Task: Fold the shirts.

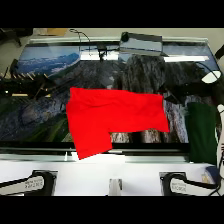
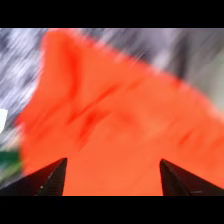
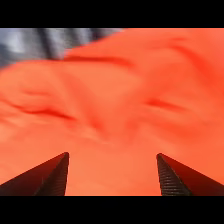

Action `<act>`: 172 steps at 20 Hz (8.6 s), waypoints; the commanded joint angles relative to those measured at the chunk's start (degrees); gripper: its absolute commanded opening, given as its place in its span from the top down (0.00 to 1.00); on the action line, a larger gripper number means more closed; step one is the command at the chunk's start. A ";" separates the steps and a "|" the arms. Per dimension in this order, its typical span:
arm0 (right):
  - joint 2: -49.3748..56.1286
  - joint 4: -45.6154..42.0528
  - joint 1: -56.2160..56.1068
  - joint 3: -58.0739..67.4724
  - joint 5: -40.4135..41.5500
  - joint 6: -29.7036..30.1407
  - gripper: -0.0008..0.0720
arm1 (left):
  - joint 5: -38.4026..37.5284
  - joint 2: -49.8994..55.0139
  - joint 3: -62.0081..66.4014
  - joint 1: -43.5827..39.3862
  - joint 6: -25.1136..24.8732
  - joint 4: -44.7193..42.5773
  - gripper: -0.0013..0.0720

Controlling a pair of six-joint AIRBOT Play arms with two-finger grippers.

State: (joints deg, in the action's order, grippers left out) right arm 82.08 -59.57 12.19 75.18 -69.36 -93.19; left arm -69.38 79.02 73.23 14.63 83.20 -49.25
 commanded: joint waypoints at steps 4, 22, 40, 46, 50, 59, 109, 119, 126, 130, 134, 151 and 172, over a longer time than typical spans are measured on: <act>-1.20 -15.56 11.65 -0.22 -19.82 3.63 0.27 | -14.88 -2.14 -13.35 0.02 0.00 -15.30 0.07; -1.38 -15.87 12.35 -7.45 -17.90 5.35 0.22 | 13.84 -0.42 -30.01 -10.93 7.21 -4.26 0.94; 8.26 -9.51 1.03 -17.22 -4.22 10.80 0.17 | 13.22 -3.63 -30.01 -10.73 2.99 -4.42 0.94; 5.73 -8.66 -0.96 -13.22 -4.68 9.90 0.95 | 12.44 -7.21 -27.30 -10.64 0.85 -4.76 0.94; -7.04 -7.13 -0.96 1.57 -4.39 16.57 0.95 | 12.37 -17.86 -10.25 -8.76 -1.51 -4.61 0.94; -44.61 -11.78 -0.96 25.94 15.58 15.10 0.95 | 26.60 -40.70 35.98 -8.59 -3.43 -4.07 0.94; 16.33 -22.16 -7.93 15.39 3.08 8.04 0.95 | -6.29 19.71 13.29 -13.00 -5.99 -14.62 0.94; 21.03 -22.69 -7.98 15.30 -1.81 4.90 0.79 | -6.75 19.96 9.16 -13.62 -0.87 -20.35 0.78; 12.94 -25.27 -1.33 15.28 -15.43 8.26 0.26 | -19.80 16.13 10.19 -9.33 -1.49 -19.76 0.34; 8.48 -16.76 6.62 10.36 -20.85 7.96 0.27 | -15.58 3.54 -10.91 -8.17 -1.27 -16.44 0.34; 3.72 -15.23 6.88 0.17 -18.84 8.98 0.34 | -4.31 -5.62 -34.10 -9.53 -2.47 -4.33 0.35; -1.29 -18.80 6.91 -14.58 -12.46 9.20 0.32 | 10.43 -6.91 -40.13 -21.16 2.78 -3.65 0.94; 4.13 -8.09 6.88 -18.16 -0.85 16.44 0.95 | 9.81 -8.92 -37.44 -20.44 1.95 -5.22 0.94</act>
State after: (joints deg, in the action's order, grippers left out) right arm 87.35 -69.82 19.09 56.38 -69.38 -80.71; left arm -59.00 71.50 33.95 -6.33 85.23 -53.84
